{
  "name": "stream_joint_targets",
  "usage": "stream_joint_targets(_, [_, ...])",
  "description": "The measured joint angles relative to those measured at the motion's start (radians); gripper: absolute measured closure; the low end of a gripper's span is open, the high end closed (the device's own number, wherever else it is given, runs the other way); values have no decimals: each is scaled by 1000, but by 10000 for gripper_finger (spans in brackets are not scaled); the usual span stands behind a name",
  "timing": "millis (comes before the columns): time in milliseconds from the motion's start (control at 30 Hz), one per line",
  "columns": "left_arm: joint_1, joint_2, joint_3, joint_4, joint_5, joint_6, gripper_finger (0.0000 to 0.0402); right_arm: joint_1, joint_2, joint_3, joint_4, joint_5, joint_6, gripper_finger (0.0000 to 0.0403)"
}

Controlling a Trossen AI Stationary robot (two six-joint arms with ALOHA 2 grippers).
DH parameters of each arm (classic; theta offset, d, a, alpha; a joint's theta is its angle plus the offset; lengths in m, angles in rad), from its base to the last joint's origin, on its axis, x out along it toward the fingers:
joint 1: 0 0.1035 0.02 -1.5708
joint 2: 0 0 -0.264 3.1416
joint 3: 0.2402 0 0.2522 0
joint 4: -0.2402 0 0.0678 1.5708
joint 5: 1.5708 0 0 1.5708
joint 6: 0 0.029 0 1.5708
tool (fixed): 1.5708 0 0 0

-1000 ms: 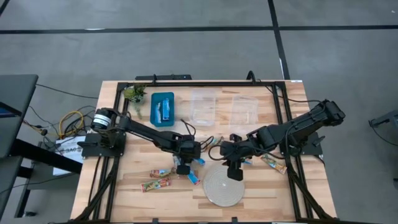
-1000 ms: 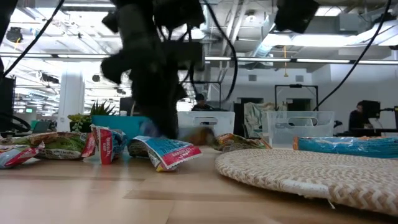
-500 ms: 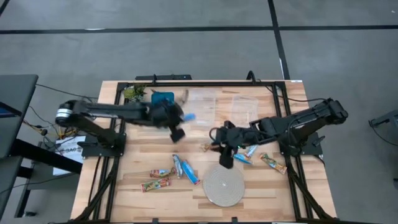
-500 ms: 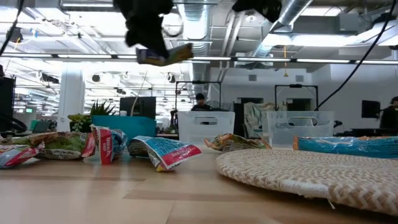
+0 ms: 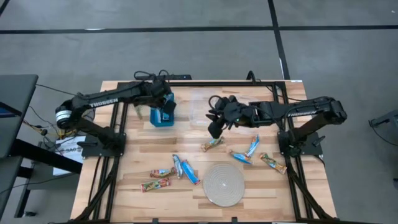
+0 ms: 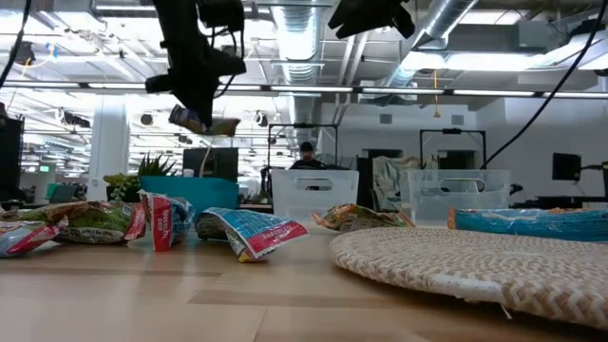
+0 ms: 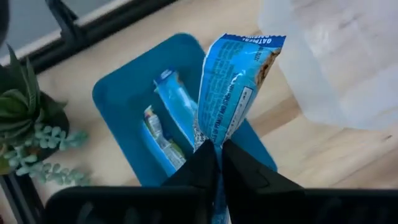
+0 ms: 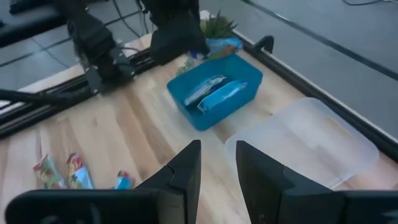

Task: Pick and place Granola Bars by type
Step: Put the blue granola bar into the blue bin, then put the yellow granola bar into the right transparent bin

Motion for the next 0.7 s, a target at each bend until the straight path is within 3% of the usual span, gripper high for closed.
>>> stream_joint_targets(167, [43, 52, 0, 6, 120, 49, 339, -8, 0, 1, -6, 0, 0, 310])
stream_joint_targets(433, [38, 82, 0, -1, 121, 91, 253, 10, 0, 1, -36, -1, -8, 310])
stream_joint_targets(567, [26, 69, 0, 19, 130, 104, 238, 15, 0, 1, -53, -6, -10, 310])
stream_joint_targets(700, [-13, 5, 0, 105, 145, 151, 236, 14, -6, 1, -156, -76, -8, 310])
